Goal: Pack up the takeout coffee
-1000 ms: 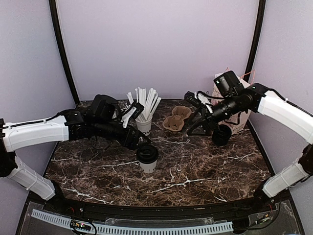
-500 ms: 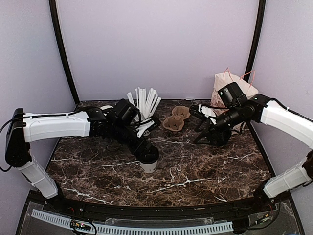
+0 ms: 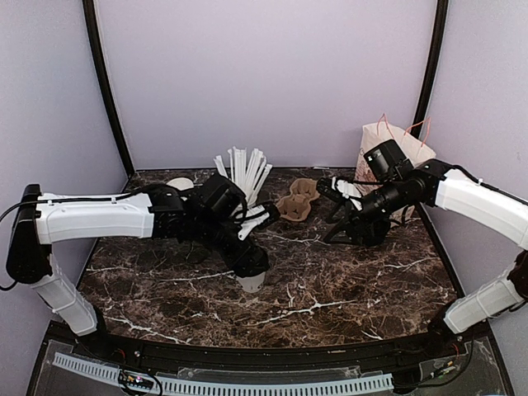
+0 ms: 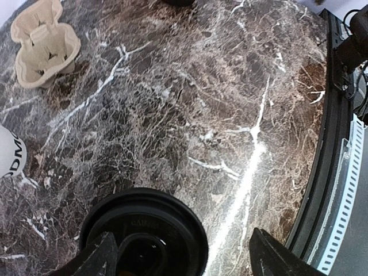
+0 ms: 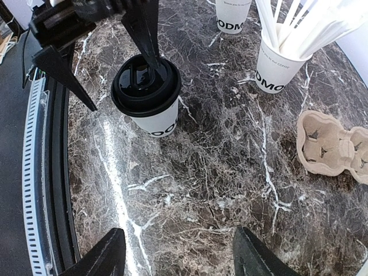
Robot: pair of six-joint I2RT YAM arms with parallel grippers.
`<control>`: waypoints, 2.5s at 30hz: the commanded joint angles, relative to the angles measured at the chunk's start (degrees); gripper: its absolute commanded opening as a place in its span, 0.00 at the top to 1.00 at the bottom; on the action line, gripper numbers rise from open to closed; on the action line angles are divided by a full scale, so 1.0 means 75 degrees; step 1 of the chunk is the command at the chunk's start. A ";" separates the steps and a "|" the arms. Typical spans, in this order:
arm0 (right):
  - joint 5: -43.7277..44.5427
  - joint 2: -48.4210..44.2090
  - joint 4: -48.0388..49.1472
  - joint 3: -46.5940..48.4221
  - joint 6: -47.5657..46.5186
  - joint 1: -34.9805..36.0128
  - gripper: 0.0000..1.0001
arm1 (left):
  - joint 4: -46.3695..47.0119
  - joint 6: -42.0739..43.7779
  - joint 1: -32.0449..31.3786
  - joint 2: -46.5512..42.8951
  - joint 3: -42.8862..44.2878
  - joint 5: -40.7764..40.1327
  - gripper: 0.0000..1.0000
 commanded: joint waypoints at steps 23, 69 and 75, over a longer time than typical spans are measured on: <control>-0.0290 -0.0554 0.0825 -0.0607 0.0481 -0.0704 0.35 | -0.1367 0.0137 0.0003 0.0552 0.0920 -0.0998 0.10; 0.0435 -0.0520 -0.0513 0.0726 -0.0192 -0.0997 0.36 | -0.1524 -0.0811 0.7049 -0.2593 -0.1811 -0.1106 0.35; 0.1726 -0.1070 -0.0734 0.1284 -0.0541 -0.1137 0.35 | -0.1074 -0.0793 0.7167 -0.2225 -0.1935 -0.1085 0.29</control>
